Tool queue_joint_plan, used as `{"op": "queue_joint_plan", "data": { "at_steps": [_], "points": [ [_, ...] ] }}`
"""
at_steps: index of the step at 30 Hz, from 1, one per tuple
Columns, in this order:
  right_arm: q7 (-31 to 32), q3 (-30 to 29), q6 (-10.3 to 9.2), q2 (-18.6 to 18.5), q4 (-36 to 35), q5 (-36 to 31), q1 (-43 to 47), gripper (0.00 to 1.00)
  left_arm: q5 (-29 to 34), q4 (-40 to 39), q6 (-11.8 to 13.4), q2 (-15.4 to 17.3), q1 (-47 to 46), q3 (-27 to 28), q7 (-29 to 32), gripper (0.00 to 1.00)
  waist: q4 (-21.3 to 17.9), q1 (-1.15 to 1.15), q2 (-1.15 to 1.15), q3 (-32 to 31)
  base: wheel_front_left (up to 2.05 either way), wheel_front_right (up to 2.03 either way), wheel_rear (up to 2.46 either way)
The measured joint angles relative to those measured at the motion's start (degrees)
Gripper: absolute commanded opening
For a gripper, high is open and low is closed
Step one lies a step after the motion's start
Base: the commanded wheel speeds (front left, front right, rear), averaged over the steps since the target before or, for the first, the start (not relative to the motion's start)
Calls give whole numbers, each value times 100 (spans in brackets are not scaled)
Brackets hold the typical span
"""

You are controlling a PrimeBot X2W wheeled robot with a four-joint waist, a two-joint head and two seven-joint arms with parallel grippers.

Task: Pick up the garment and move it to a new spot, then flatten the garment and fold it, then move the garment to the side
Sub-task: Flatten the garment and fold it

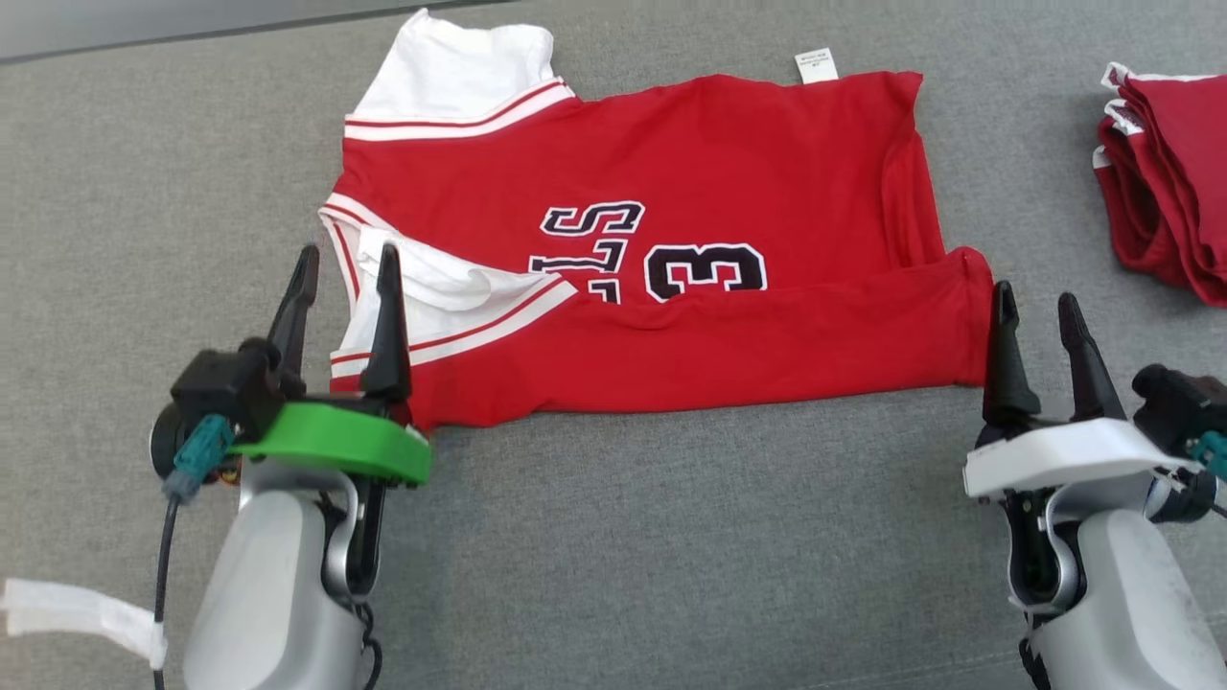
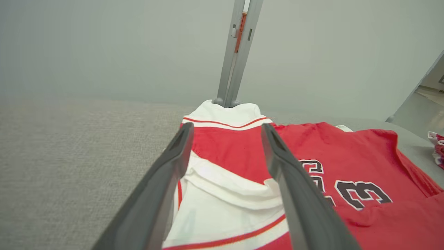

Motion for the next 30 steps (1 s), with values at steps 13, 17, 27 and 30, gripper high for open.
{"op": "queue_joint_plan", "data": {
  "at_steps": [13, 17, 27, 30],
  "points": [
    [180, -24, 0, 2, -367, -400, 663, 100, -236, -43, 563, 247, 937, 153, 1807, 100, 108, 0, 0, -505, 0, 0, 0],
    [236, 37, 0, 2, -421, -406, 663, 100, -255, -193, 759, 266, 1010, 87, 2440, 100, 76, 0, 0, -457, 0, 0, 0],
    [312, 175, 0, 1, -322, -439, 663, 100, -320, -385, 988, 279, 1203, 1, 3215, 61, -55, 0, 0, -409, 0, 0, 0],
    [341, 231, 0, 2, -213, -471, 657, 100, -392, -421, 988, 250, 1234, -9, 3210, 0, -48, 0, 0, -429, 0, 0, 0]
  ]
}}
